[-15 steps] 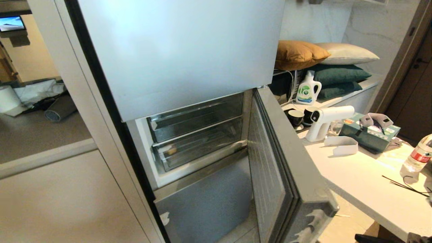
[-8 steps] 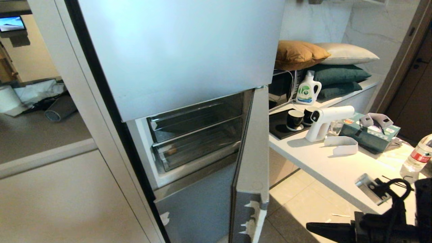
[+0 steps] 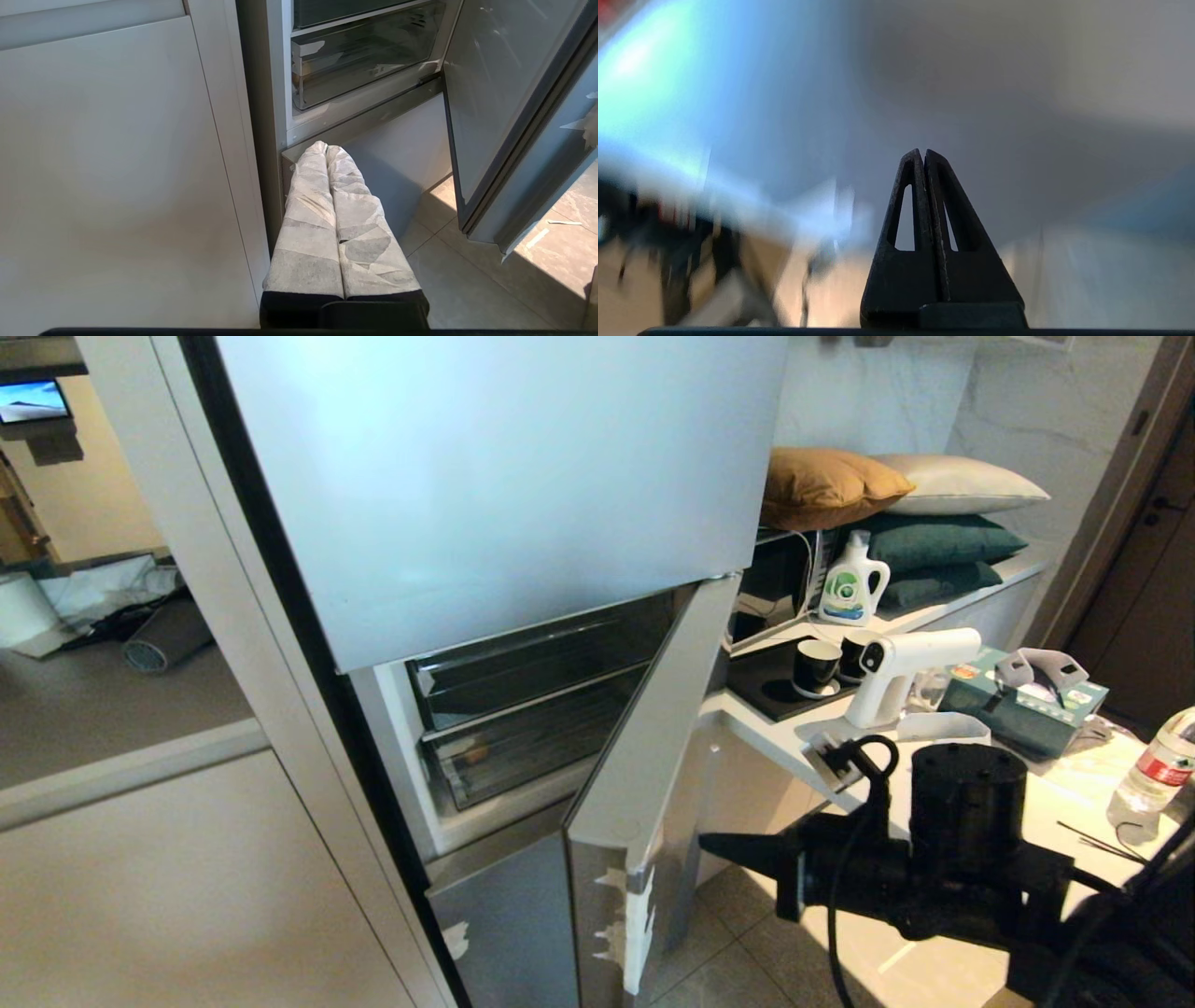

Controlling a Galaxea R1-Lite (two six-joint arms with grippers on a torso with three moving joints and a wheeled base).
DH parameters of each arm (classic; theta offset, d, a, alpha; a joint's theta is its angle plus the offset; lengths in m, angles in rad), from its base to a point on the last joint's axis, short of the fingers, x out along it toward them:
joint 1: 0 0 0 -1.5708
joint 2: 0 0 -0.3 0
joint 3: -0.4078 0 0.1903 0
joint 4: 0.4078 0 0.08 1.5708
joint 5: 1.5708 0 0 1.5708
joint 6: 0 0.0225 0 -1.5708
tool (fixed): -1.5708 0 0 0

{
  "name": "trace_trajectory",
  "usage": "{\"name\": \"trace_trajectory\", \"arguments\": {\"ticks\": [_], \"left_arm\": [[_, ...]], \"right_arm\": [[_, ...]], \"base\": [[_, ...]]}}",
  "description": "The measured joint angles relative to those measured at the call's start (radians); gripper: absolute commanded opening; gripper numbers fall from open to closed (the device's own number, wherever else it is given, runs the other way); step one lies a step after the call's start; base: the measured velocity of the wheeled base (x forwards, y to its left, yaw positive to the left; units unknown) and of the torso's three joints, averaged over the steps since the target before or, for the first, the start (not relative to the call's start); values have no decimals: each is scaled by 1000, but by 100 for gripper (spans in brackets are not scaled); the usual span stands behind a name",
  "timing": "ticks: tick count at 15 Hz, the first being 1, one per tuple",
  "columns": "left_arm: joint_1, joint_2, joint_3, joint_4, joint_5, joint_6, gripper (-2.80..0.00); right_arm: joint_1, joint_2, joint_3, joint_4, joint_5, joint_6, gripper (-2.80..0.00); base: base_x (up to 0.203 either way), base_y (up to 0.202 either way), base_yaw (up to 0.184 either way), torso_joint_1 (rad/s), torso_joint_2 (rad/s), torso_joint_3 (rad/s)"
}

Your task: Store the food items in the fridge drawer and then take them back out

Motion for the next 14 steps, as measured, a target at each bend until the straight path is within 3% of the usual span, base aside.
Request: {"name": "trace_trajectory", "arguments": {"ticks": [7,11,12,14], "left_arm": [[0,0,0,0,0,0,-280],[0,0,0,0,0,0,-280],[0,0,0,0,0,0,-280],[0,0,0,0,0,0,-280]], "right_arm": [[62,285,-394,-51,-93,38,-280],[101,395,-613,-52,-342,136,-280],[105,391,-616,-51,-390,151,-280],[108,337,-568,-48,-414,159,-280]], "base": [[0,0,0,0,0,0],[0,0,0,0,0,0],[0,0,0,0,0,0],[0,0,0,0,0,0]]}}
